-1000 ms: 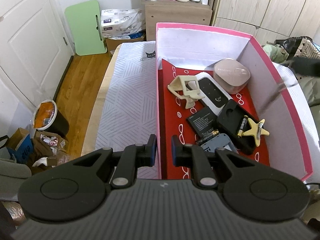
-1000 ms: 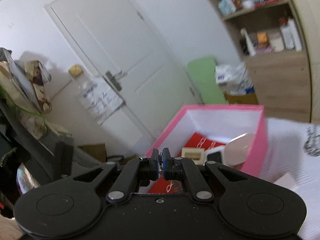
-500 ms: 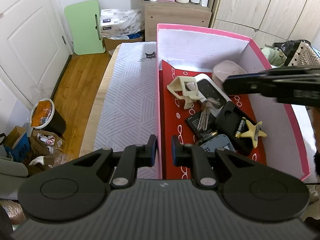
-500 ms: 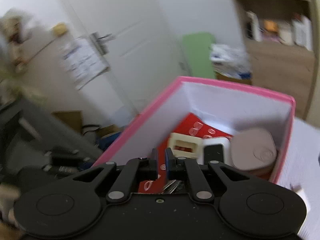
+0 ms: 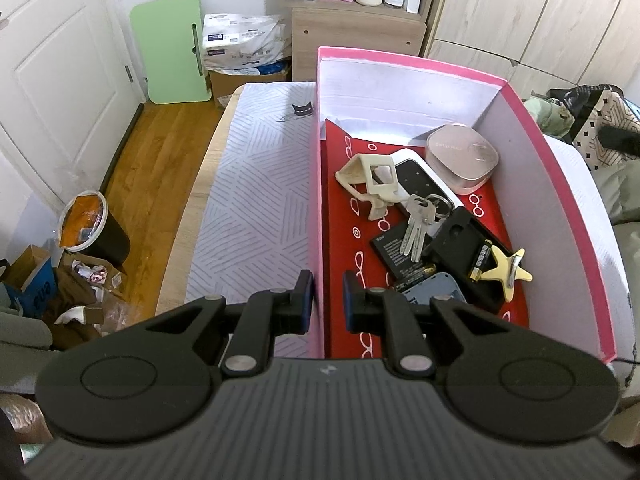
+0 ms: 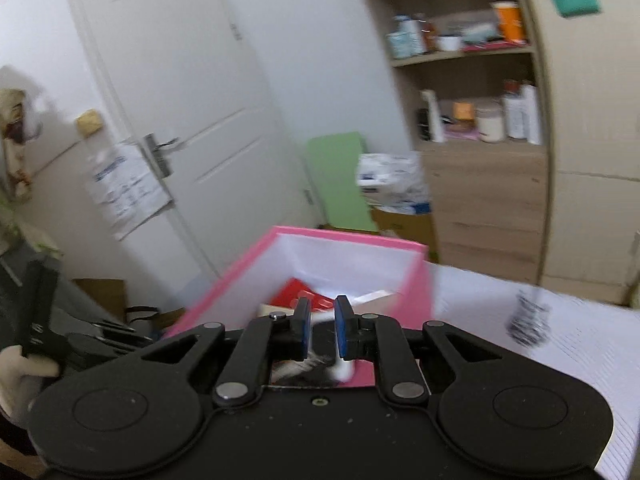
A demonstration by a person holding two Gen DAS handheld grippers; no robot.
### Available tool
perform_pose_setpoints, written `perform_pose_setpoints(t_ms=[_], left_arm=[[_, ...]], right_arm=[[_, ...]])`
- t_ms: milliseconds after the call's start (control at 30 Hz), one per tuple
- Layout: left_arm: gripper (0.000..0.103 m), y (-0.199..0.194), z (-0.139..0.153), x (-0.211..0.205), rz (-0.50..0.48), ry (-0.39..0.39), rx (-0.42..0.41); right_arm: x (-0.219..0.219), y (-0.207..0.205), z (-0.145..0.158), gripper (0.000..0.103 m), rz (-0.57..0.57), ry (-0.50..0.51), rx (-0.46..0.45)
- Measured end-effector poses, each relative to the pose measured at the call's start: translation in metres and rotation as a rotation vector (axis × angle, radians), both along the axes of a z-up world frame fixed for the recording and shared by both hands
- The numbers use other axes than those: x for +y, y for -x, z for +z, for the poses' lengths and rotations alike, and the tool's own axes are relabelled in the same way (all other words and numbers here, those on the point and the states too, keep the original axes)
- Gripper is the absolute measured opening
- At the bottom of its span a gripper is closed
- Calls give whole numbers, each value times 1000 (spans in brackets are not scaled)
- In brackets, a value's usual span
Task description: Organize rigid objects
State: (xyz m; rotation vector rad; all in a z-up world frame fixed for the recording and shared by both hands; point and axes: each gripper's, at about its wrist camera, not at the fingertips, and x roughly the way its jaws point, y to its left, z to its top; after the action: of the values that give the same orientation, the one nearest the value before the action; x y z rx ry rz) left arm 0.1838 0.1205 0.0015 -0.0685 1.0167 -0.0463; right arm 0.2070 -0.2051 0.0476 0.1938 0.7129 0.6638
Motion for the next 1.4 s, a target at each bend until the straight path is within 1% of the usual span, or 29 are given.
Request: perform_pose_setpoints(t_ms=[133, 300, 400, 567, 667, 733, 800, 867, 900, 933, 1000, 1100, 1167, 1200, 1233, 1300, 1367, 1400], left_arm=[[14, 1, 0, 1, 13, 10, -2], [14, 0, 0, 1, 22, 12, 2], [14, -1, 1, 1, 22, 11, 4], [14, -1, 1, 1, 21, 11, 4], [14, 0, 0, 1, 19, 13, 1], [14, 0, 0, 3, 19, 18, 3], [14, -1, 0, 2, 15, 15, 7], [14, -2, 0, 1, 10, 9, 10], [14, -2, 0, 0, 7, 3, 11], [14, -2, 0, -1, 5, -1, 12], [15, -2, 0, -1, 2, 1, 14], [15, -2, 1, 0, 4, 3, 16], [15, -2, 1, 0, 3, 5, 16], [15, -2, 1, 0, 2, 4, 16], [15, -2, 1, 0, 2, 4, 16], [15, -2, 1, 1, 1, 5, 17], [15, -2, 1, 1, 2, 3, 18], [15, -2, 1, 1, 2, 3, 18]], right_arm=[[-14, 0, -22, 19, -46, 24, 53], [-18, 4, -52, 19, -26, 41, 97], [-19, 8, -73, 22, -15, 65, 110], [-13, 9, -101, 23, 59, 143, 92], [-4, 12, -112, 23, 120, 190, 31], [4, 9, -120, 23, 131, 244, 8], [9, 4, -125, 23, 138, 266, -11], [11, 1, -127, 33, 132, 267, -34], [12, -1, -129, 46, 129, 273, -31], [13, -2, -130, 51, 131, 274, -32], [16, 0, -131, 54, 139, 283, -61], [23, 5, -132, 55, 144, 329, -112], [23, 3, -132, 57, 133, 332, -114], [20, 0, -133, 60, 125, 319, -104], [19, -2, -134, 61, 122, 312, -107], [18, -1, -134, 60, 129, 318, -123], [17, -1, -132, 46, 125, 309, -111], [17, -1, -131, 30, 124, 306, -105]])
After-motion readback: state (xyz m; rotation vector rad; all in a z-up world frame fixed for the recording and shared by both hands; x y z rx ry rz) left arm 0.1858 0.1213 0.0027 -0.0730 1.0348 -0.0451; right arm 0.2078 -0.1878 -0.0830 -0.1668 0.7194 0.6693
